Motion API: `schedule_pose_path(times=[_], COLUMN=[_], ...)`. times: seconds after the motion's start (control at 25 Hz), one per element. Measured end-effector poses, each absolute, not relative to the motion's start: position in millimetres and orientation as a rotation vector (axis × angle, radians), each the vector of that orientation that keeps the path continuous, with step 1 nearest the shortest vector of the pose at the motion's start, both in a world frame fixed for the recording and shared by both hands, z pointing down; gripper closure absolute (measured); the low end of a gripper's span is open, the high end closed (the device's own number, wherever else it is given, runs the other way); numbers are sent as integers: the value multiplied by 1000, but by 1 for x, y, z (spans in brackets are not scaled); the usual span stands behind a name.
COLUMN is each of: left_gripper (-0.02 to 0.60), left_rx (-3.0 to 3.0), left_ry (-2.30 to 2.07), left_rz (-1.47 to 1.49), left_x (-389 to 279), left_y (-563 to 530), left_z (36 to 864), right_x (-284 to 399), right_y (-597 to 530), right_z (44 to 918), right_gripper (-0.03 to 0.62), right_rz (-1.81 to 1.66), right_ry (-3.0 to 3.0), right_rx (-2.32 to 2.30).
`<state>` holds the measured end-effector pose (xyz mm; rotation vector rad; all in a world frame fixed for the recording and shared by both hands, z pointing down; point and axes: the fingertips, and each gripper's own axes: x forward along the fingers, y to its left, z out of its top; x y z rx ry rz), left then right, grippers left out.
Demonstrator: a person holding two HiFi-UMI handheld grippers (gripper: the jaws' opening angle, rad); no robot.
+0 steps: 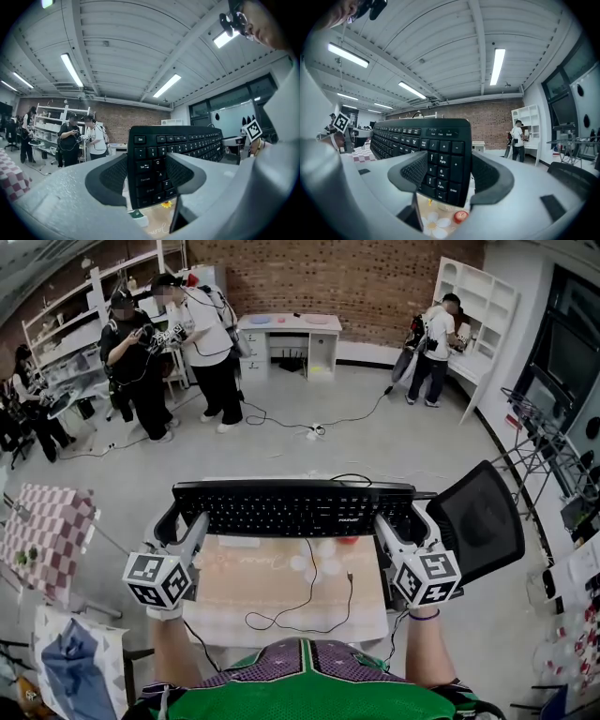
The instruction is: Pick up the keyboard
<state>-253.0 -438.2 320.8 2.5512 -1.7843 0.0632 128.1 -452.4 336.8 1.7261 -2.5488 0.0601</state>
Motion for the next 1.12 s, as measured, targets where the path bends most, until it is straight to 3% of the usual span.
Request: schedule_pose_path(times=[1.12], left_gripper=[322], left_rx=[2527], left_ry=[-1763], left_rz=[54], left_x=[-243], left_y=[-431], left_z=[331], right_x=[139], right_y=[-446], right_z=[345], right_gripper=[319], right_rz=[95], right_ry=[-2524], right_rx=[1723])
